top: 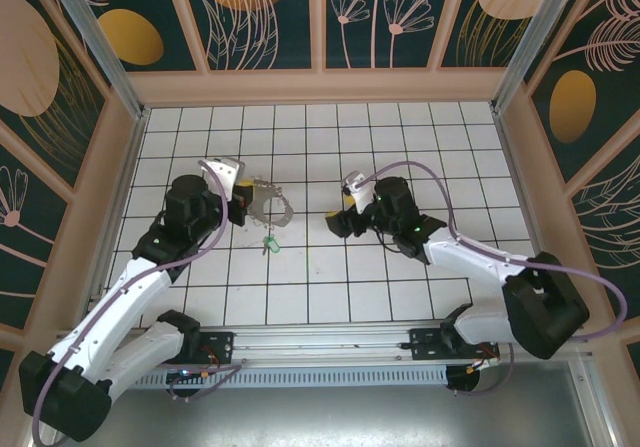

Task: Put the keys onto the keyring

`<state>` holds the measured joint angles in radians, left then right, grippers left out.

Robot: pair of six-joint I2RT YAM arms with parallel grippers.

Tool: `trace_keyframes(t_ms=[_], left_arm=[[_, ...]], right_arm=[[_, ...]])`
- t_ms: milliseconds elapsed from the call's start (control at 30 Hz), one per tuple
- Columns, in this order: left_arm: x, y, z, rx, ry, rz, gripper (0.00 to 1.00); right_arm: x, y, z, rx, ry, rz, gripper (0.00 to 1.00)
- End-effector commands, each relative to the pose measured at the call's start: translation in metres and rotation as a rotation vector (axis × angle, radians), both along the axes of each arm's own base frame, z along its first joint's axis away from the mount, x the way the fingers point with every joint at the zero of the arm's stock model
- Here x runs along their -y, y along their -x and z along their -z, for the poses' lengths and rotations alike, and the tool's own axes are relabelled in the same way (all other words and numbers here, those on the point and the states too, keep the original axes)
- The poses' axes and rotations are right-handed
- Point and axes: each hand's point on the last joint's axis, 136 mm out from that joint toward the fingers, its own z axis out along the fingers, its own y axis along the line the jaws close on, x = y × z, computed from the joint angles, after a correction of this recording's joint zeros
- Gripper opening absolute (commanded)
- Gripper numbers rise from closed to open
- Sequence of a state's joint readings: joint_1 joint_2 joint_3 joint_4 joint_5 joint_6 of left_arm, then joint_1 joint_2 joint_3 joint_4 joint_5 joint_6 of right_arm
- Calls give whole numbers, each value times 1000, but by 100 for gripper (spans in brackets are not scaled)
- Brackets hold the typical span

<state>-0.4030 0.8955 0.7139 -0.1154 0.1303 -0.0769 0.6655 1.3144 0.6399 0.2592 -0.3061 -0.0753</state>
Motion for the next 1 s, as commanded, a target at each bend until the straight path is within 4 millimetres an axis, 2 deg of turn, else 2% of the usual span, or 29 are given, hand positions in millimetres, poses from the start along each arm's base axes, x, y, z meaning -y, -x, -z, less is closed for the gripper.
trace_keyframes(t_ms=[0, 100, 267, 433, 600, 733, 967], left_arm=[[-18, -5, -12, 18, 15, -69, 0], [-28, -10, -12, 24, 18, -97, 0], [-37, -21, -12, 22, 40, -120, 0], [-44, -29, -11, 12, 59, -131, 0], [-52, -34, -11, 6, 72, -147, 0], [-56, -36, -10, 3, 68, -153, 0], [-66, -36, -8, 1, 72, -171, 0]], right_arm=[[-23, 6, -1, 57, -78, -118, 76], [-39, 5, 17, 33, -44, -157, 80], [-72, 9, 29, 46, -87, -241, 81], [-104, 5, 35, 61, -130, -305, 79], [-133, 0, 57, 33, -86, -367, 77], [-149, 2, 70, 20, -51, -418, 75], [-160, 7, 82, -4, -14, -507, 74]])
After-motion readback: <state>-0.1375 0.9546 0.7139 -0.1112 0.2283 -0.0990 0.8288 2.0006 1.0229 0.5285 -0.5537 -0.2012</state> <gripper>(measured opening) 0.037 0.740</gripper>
